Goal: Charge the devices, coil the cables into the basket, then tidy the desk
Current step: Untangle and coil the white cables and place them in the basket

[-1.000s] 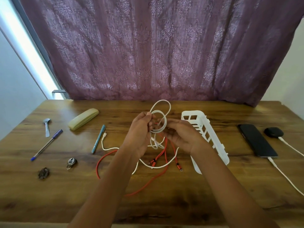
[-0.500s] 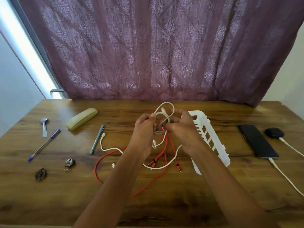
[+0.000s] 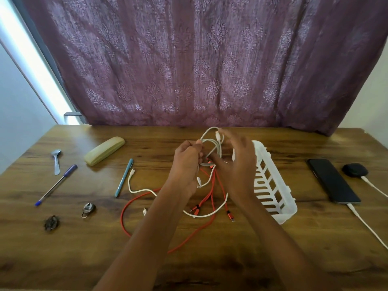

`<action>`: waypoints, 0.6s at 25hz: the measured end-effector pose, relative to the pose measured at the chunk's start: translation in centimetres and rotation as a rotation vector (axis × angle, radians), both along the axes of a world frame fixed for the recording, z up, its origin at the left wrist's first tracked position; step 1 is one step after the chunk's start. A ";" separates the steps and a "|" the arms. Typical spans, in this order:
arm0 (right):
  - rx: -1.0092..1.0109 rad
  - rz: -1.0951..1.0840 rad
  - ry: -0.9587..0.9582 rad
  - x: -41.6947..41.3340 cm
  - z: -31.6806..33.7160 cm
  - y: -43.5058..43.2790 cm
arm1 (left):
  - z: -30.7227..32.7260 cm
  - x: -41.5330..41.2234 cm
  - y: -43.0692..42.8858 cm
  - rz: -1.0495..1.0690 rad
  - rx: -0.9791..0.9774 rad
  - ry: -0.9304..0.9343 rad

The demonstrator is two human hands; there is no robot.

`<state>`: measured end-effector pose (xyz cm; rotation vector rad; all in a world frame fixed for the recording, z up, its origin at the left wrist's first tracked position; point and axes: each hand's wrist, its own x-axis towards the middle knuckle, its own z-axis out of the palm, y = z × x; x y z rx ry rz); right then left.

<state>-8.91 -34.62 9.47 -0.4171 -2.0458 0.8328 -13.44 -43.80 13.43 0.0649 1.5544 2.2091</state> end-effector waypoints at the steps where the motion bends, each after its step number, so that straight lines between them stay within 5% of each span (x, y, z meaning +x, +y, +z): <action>1: 0.081 -0.002 0.034 -0.2 -0.3 0.2 | 0.1 0.1 0.1 -0.001 0.008 0.008; 5: -0.240 0.212 0.172 -0.3 0.1 0.1 | 0.5 -0.3 0.4 0.029 0.050 0.006; 11: -1.173 0.424 0.383 -0.2 3.0 2.1 | -0.7 -3.3 -1.3 0.128 0.170 -0.091; 15: -1.586 0.298 0.276 0.5 2.1 4.7 | -0.5 -3.7 -2.0 0.135 0.203 -0.082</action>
